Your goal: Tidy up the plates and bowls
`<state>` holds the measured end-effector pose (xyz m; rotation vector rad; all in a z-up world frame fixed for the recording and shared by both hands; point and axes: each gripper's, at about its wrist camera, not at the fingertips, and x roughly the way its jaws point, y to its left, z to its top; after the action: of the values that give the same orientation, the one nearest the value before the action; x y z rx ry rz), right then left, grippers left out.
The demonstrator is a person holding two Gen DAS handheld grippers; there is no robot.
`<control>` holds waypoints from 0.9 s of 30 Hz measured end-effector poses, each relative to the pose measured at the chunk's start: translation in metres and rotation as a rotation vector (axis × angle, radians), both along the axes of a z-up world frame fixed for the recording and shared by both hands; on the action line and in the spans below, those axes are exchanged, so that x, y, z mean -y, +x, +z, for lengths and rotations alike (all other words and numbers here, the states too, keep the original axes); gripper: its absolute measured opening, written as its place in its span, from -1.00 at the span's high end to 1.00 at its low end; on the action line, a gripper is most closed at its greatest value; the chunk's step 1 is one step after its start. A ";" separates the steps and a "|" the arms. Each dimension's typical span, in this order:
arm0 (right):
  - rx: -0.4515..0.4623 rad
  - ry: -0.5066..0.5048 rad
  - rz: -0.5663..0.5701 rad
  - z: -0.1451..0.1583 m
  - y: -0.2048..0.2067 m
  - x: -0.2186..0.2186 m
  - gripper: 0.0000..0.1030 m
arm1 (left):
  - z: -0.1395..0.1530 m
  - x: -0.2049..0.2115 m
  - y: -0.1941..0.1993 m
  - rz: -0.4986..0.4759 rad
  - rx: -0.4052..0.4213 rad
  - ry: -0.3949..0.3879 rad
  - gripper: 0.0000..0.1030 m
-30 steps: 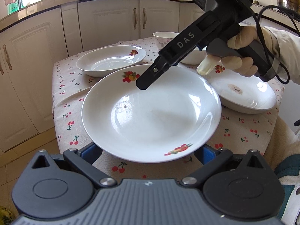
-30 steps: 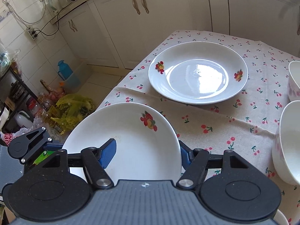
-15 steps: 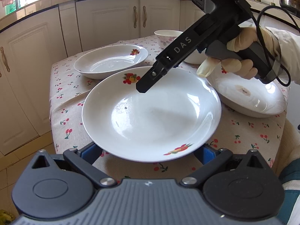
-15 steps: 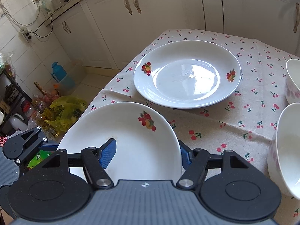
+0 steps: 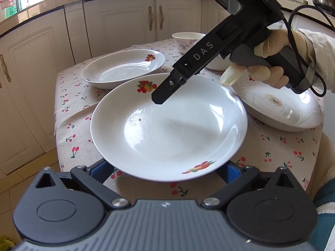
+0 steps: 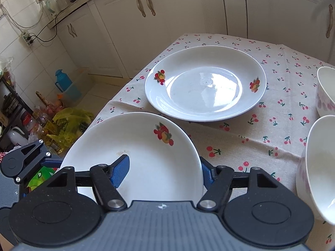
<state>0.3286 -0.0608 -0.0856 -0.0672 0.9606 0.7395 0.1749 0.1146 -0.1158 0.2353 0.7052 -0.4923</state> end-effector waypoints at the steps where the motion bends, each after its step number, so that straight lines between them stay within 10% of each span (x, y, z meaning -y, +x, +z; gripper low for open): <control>1: 0.000 0.000 0.002 0.000 0.000 0.000 -0.46 | 0.000 0.000 0.001 -0.001 -0.001 -0.002 -0.98; 9: 0.043 0.015 0.001 0.016 -0.009 0.008 -0.98 | 0.004 -0.002 -0.005 0.014 0.000 -0.017 -0.98; 27: 0.310 -0.061 -0.049 0.064 -0.123 0.083 -1.00 | 0.037 0.027 -0.071 0.151 0.078 -0.055 -0.98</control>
<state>0.2055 -0.1441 -0.0215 -0.2051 0.6860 0.6323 0.1044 0.0874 -0.0788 0.1474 0.6268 -0.3560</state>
